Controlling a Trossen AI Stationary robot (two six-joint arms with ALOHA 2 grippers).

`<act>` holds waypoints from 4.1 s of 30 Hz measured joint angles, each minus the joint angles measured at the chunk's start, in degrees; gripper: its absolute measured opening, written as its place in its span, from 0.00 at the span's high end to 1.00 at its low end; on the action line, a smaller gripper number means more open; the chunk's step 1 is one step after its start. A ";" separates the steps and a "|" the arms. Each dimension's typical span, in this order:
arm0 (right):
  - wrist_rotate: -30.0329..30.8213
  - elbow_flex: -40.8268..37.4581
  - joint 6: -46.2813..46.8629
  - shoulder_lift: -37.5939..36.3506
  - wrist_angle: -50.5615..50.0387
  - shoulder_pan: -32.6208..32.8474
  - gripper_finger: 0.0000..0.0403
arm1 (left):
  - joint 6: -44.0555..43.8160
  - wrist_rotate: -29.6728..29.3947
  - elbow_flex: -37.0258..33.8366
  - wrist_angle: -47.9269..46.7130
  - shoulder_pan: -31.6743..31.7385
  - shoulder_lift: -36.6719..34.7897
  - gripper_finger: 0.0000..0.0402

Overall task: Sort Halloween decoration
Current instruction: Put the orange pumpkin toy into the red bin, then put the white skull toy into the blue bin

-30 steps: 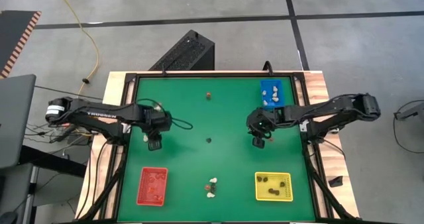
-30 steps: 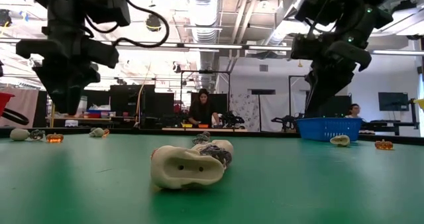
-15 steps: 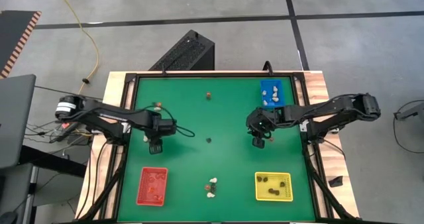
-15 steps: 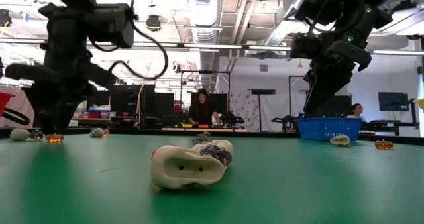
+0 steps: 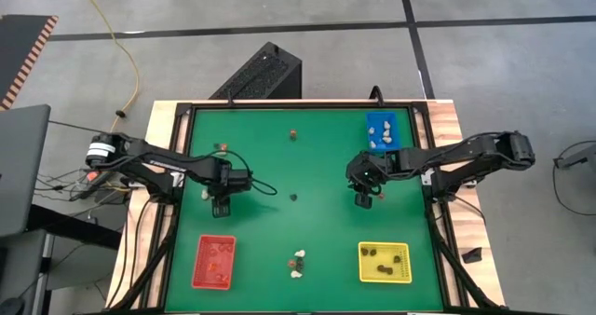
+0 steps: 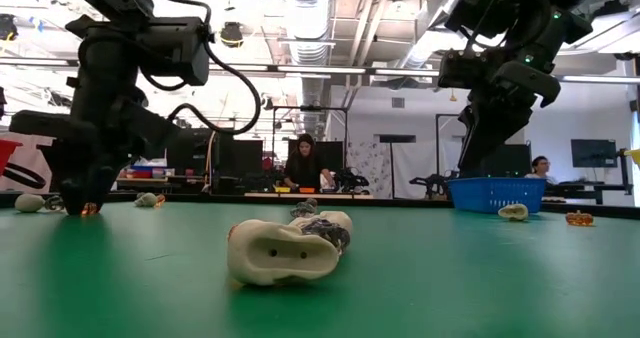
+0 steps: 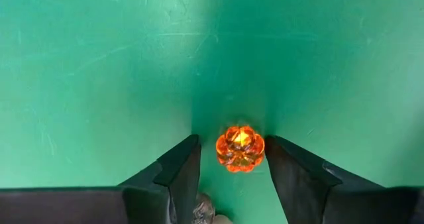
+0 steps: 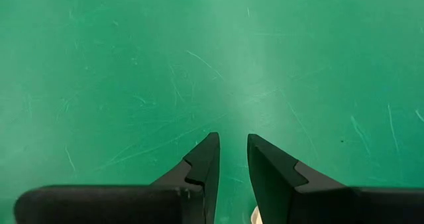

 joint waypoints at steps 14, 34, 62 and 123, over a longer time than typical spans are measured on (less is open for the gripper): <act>0.02 0.00 0.06 0.00 0.09 0.00 0.73 | 0.13 1.74 0.04 -0.42 0.00 0.00 0.66; -1.03 0.00 1.09 -0.02 0.30 0.02 0.73 | -3.64 12.86 2.40 -2.58 -0.52 -5.75 0.76; -1.11 -0.02 1.13 -0.02 0.96 0.13 0.73 | -54.26 10.58 3.48 10.04 -35.54 -11.00 0.75; 6.62 -0.02 10.51 -0.02 2.64 17.55 0.73 | 19.39 11.34 38.03 34.05 -19.21 36.09 0.59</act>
